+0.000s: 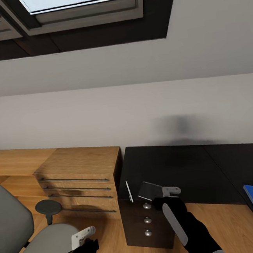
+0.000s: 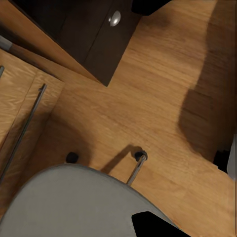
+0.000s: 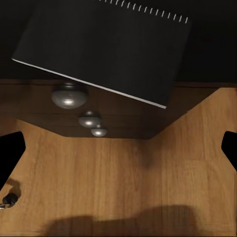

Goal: In the bedroom, organize the workspace by keeping the computer under the desk, ensuring the monitor is on the desk, placing the keyboard on the desk next to the monitor, placing the mouse on the desk next to the keyboard, moving the folder from the swivel chair onto the desk next to the mouse, stacking the notebook on top of the folder with the pen on top of the notebook, and positioning the swivel chair next to the desk.

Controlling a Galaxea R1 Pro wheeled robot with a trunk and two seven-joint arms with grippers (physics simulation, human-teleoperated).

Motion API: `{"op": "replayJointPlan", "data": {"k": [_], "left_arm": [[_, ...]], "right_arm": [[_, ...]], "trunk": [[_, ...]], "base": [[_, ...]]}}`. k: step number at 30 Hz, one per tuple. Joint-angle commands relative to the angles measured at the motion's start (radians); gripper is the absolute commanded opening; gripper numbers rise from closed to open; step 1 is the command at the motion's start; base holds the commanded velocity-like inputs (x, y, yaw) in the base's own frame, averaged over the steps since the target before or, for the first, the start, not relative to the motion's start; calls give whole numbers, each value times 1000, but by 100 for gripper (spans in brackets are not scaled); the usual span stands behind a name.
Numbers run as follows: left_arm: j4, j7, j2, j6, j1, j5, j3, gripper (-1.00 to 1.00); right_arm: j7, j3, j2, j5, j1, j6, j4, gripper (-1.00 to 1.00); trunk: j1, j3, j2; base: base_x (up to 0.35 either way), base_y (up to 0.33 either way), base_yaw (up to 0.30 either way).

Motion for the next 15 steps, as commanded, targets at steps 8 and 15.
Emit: {"op": "replayJointPlan", "data": {"k": [8,15], "left_arm": [[5,10,2,3,-1,9,6,100],[6,10,3,2,-1,8,18,100]], "right_arm": [[-15,4,2,-12,0,-13,19,100],[-12,10,2,-9,0,-18,54,100]], "trunk": [[0,-2,-1],[0,-5,-1]], "base": [[0,0,77],[0,0,230]]}}
